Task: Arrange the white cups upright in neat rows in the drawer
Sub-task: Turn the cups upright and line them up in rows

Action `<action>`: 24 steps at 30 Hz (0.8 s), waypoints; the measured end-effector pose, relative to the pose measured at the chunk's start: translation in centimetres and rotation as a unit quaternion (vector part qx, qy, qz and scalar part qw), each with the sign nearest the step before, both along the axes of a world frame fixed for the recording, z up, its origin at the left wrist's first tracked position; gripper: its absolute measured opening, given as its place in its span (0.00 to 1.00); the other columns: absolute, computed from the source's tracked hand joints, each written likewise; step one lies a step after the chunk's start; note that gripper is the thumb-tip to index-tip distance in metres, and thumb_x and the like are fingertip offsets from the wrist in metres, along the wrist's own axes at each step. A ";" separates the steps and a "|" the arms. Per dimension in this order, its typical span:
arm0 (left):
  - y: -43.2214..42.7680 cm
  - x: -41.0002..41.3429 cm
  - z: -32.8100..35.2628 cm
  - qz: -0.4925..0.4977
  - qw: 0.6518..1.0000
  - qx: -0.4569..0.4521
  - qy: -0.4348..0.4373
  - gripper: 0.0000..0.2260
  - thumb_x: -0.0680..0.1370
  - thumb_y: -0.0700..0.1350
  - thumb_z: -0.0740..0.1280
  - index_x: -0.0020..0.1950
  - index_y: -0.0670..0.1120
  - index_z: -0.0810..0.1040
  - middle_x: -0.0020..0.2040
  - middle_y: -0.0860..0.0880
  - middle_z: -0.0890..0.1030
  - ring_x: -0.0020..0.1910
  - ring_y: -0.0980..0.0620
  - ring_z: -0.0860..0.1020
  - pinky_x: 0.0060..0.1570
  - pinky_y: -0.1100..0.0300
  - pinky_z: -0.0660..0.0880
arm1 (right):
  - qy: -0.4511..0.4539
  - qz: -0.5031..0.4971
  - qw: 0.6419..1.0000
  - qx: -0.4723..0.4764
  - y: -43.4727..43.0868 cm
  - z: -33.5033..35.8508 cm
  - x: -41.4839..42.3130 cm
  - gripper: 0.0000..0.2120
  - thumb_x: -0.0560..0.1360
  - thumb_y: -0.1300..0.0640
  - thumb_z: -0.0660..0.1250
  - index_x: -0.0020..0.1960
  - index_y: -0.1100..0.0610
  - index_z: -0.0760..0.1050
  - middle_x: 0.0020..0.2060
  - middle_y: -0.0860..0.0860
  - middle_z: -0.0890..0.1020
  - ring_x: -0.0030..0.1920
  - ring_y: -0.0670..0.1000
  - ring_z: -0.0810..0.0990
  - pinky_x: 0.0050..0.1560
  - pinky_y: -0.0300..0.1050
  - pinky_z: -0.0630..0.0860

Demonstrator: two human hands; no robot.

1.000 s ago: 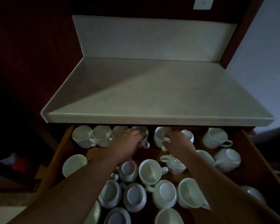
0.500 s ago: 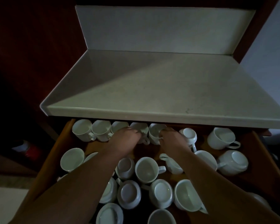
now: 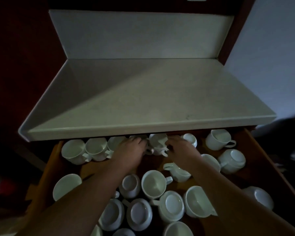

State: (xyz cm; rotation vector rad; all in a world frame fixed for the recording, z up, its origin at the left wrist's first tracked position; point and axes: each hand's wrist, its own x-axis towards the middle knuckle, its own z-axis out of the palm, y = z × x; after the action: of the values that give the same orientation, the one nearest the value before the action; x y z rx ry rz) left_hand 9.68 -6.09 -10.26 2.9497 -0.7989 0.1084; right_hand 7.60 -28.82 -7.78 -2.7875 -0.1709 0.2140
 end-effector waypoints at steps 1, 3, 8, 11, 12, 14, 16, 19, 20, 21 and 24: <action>-0.2 -0.1 -0.3 -0.005 0.999 -0.031 -0.010 0.12 0.78 0.47 0.67 0.60 0.47 0.79 0.56 0.46 0.81 0.57 0.42 0.79 0.54 0.48 0.77 | -0.008 -0.025 1.000 0.003 -1.1 0.3 -0.4 0.16 0.80 0.54 0.67 0.67 0.54 0.79 0.67 0.51 0.78 0.64 0.53 0.79 0.60 0.46 0.76; -1.1 -0.3 -0.7 -0.036 0.996 -0.072 -0.030 0.08 0.78 0.47 0.67 0.56 0.48 0.79 0.54 0.47 0.80 0.55 0.44 0.78 0.52 0.48 0.77 | -0.018 -0.082 0.996 -0.017 -3.9 0.6 -1.2 0.18 0.80 0.53 0.68 0.68 0.55 0.78 0.65 0.52 0.78 0.64 0.55 0.78 0.61 0.48 0.76; -4.6 -0.3 -0.5 -0.086 0.993 -0.074 -0.039 0.11 0.77 0.43 0.69 0.59 0.48 0.81 0.55 0.49 0.83 0.53 0.45 0.80 0.51 0.49 0.79 | 0.061 -0.140 0.986 -0.068 -7.6 -0.2 -0.6 0.33 0.78 0.42 0.69 0.76 0.57 0.66 0.71 0.60 0.73 0.71 0.61 0.72 0.69 0.54 0.72; -5.8 -0.3 -0.6 -0.062 0.997 -0.025 -0.025 0.11 0.77 0.42 0.68 0.59 0.48 0.81 0.54 0.48 0.82 0.55 0.44 0.80 0.54 0.50 0.76 | 0.094 -0.135 0.986 -0.031 -7.4 -0.7 0.6 0.42 0.78 0.40 0.69 0.82 0.58 0.54 0.77 0.61 0.66 0.74 0.62 0.70 0.70 0.56 0.71; -6.1 -0.3 -0.6 -0.051 0.999 -0.009 -0.016 0.11 0.78 0.42 0.68 0.60 0.49 0.80 0.54 0.48 0.82 0.56 0.44 0.80 0.56 0.51 0.75 | 0.100 -0.133 0.986 -0.015 -7.3 -0.9 0.9 0.44 0.79 0.40 0.69 0.83 0.58 0.51 0.78 0.61 0.65 0.75 0.62 0.70 0.70 0.56 0.71; -6.8 -0.4 -0.5 -0.027 1.000 0.014 -0.009 0.13 0.77 0.43 0.69 0.62 0.50 0.78 0.56 0.49 0.82 0.58 0.45 0.79 0.58 0.53 0.73 | 0.099 -0.126 0.987 0.008 -7.6 -1.5 1.2 0.46 0.79 0.40 0.69 0.84 0.59 0.49 0.78 0.61 0.65 0.74 0.62 0.72 0.67 0.56 0.73; -7.6 -0.5 -0.2 -0.001 0.999 0.032 -0.011 0.14 0.77 0.43 0.69 0.63 0.51 0.78 0.56 0.50 0.82 0.59 0.46 0.79 0.58 0.53 0.72 | 0.084 -0.114 0.990 0.010 -8.1 -2.0 1.2 0.43 0.78 0.40 0.69 0.82 0.58 0.53 0.76 0.60 0.68 0.70 0.62 0.75 0.63 0.56 0.77; -8.8 -0.6 0.1 0.030 0.998 0.054 -0.006 0.14 0.79 0.41 0.65 0.64 0.50 0.78 0.56 0.49 0.82 0.58 0.45 0.79 0.57 0.53 0.71 | 0.072 -0.090 0.993 0.005 -8.4 -2.1 0.6 0.40 0.79 0.40 0.69 0.80 0.58 0.55 0.73 0.60 0.71 0.67 0.62 0.78 0.56 0.54 0.78; -9.2 -0.8 0.1 0.040 0.998 0.054 -0.012 0.13 0.79 0.40 0.66 0.62 0.49 0.79 0.54 0.48 0.82 0.57 0.45 0.80 0.56 0.52 0.72 | 0.070 -0.082 0.994 0.003 -8.5 -2.1 0.4 0.40 0.79 0.40 0.68 0.81 0.58 0.55 0.74 0.60 0.70 0.67 0.62 0.77 0.55 0.54 0.77; -9.5 -0.9 0.1 0.051 0.997 0.053 -0.021 0.12 0.78 0.40 0.66 0.61 0.49 0.80 0.53 0.48 0.83 0.55 0.44 0.80 0.55 0.52 0.73 | 0.069 -0.076 0.995 0.003 -8.6 -2.1 0.2 0.40 0.80 0.40 0.68 0.81 0.58 0.54 0.74 0.60 0.70 0.67 0.62 0.77 0.54 0.53 0.77; -10.2 -1.5 0.0 0.092 0.995 0.030 -0.033 0.10 0.79 0.43 0.67 0.60 0.49 0.81 0.54 0.47 0.83 0.54 0.44 0.80 0.54 0.51 0.74 | 0.076 -0.075 0.994 0.031 -9.5 -2.2 0.1 0.39 0.79 0.41 0.69 0.80 0.58 0.58 0.72 0.60 0.72 0.66 0.61 0.78 0.51 0.51 0.76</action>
State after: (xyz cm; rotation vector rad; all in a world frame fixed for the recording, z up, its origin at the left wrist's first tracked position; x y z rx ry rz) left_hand 8.16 -16.25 -10.30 3.0860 -0.5436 0.1971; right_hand 7.72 -38.33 -9.97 -2.6928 0.0673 0.3740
